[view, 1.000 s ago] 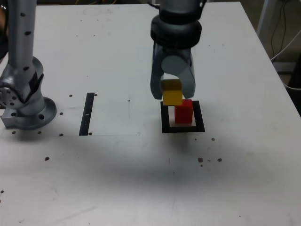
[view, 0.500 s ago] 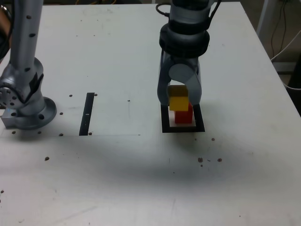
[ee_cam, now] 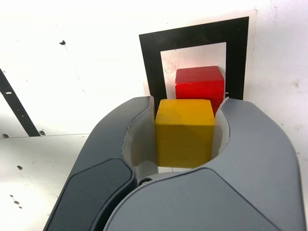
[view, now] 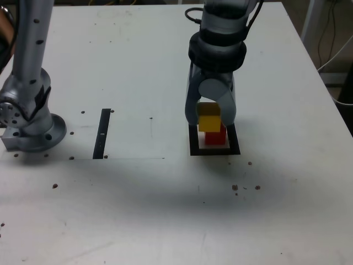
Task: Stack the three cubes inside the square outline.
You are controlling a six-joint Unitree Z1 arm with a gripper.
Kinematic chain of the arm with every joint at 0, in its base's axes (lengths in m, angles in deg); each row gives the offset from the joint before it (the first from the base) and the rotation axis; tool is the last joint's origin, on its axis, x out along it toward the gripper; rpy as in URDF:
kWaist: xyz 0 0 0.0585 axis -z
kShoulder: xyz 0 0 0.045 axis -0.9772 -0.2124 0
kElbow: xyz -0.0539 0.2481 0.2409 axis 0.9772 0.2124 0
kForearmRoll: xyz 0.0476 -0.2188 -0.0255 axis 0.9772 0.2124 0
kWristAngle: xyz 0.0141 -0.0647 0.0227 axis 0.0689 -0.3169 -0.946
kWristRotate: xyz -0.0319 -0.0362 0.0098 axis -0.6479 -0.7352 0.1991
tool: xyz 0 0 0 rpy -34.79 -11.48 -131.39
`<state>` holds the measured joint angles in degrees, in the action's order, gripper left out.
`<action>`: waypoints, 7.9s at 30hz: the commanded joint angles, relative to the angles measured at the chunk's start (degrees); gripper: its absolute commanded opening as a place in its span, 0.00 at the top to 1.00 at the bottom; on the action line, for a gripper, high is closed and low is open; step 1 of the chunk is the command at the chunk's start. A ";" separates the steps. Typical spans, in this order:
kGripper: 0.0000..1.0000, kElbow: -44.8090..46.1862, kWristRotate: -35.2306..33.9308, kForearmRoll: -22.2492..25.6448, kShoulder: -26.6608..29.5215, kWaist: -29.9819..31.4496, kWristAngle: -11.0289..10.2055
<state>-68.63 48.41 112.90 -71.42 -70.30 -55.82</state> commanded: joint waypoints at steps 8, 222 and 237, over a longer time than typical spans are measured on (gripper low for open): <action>0.73 0.20 0.50 -1.62 -0.17 -0.31 -1.20; 0.81 -6.96 7.76 4.21 2.72 -3.94 1.84; 0.80 -3.51 7.76 0.99 3.12 -5.50 1.15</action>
<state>-72.45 56.26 114.04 -68.44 -75.65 -54.73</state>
